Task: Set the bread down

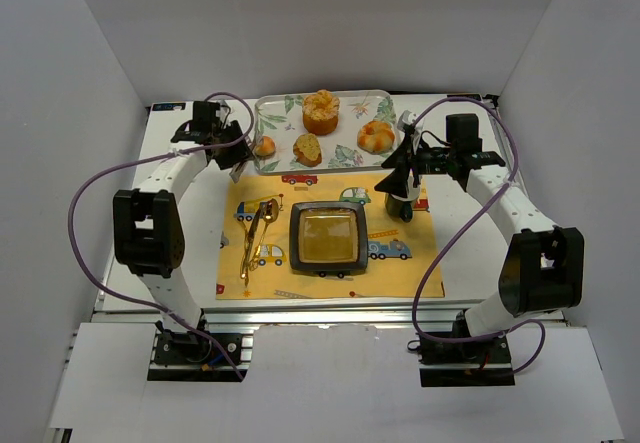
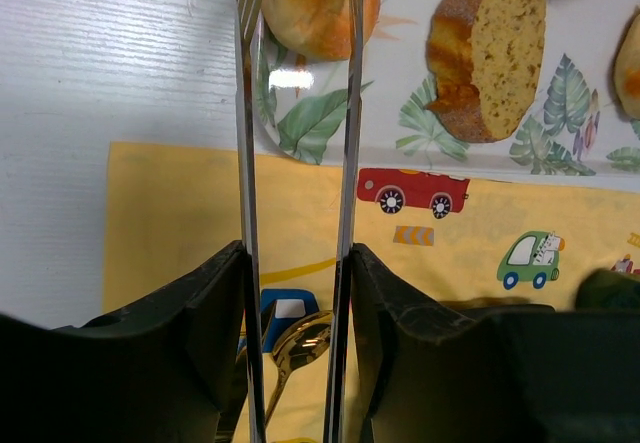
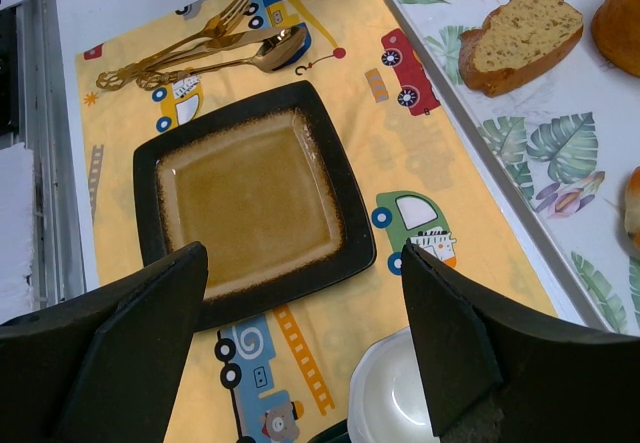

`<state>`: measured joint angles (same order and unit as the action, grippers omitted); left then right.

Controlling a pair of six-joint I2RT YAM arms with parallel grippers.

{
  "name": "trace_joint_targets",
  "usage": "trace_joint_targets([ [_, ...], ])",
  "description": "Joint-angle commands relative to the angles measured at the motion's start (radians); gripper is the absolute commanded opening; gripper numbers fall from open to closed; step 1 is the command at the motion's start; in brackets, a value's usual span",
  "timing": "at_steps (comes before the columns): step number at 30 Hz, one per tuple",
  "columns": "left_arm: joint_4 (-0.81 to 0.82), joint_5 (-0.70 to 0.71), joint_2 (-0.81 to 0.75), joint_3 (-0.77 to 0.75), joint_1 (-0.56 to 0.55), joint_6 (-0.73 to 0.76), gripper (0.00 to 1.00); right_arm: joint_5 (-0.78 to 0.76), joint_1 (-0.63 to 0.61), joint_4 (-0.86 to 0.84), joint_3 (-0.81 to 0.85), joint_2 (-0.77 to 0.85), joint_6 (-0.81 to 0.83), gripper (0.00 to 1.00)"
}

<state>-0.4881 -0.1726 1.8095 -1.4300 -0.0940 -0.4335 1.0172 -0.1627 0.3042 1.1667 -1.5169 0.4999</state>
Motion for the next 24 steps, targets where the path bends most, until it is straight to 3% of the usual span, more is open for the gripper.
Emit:
trace_joint_targets([
  [1,-0.004,-0.011,-0.004,-0.047,-0.007,0.015,0.54,0.023,0.006,-0.024,0.005,0.023,-0.008,0.82],
  [8,-0.024,-0.002,0.010,-0.058,-0.007,0.021,0.54,0.024,0.006,-0.022,0.011,0.017,-0.008,0.82],
  [15,-0.027,-0.025,0.025,-0.067,-0.007,0.024,0.46,0.024,0.008,-0.022,0.014,0.020,-0.009,0.82],
  [24,-0.020,-0.061,0.025,-0.075,-0.007,0.026,0.11,0.024,0.017,-0.019,0.010,0.034,-0.006,0.82],
])
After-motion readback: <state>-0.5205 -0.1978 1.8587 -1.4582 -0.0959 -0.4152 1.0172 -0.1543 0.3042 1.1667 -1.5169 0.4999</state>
